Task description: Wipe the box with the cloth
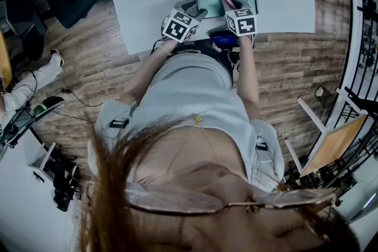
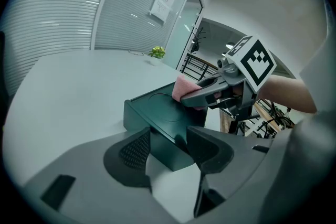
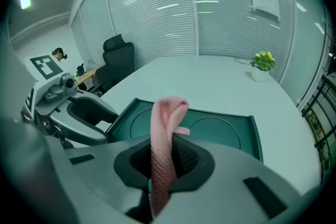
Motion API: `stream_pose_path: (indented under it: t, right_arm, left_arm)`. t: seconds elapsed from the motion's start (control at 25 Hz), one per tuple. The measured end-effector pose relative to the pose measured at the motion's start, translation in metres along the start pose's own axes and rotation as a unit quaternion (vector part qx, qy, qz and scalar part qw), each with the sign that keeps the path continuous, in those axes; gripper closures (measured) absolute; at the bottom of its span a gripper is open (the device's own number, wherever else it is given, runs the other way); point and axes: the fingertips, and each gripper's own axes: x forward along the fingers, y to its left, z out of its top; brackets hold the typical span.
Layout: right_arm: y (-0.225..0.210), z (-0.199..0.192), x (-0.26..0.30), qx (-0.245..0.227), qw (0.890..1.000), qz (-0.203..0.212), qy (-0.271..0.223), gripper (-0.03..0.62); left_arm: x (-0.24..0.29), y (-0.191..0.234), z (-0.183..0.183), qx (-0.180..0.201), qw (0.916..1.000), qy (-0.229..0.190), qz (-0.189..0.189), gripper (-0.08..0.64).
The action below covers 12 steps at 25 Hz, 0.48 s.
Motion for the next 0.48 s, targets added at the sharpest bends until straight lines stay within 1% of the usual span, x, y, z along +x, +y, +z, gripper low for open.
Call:
stream_pose_path:
  t: [0.16,0.32,0.48]
  right_arm:
    - [0.008,0.002,0.004,-0.03,0.999,-0.002,0.011,0.555]
    - [0.021,0.002,0.011,-0.054,0.998,0.012,0.025,0.555]
    - [0.035,0.006,0.014,-0.052,0.998,0.028,0.025,0.555]
  left_arm:
    - [0.0,-0.001,0.001,0.0,1.0,-0.001,0.001,0.345]
    - [0.0,0.0,0.0,-0.001,1.0,-0.002,0.0,0.345]
    - [-0.001,-0.001,0.001,0.0,1.0,-0.003,0.001,0.345]
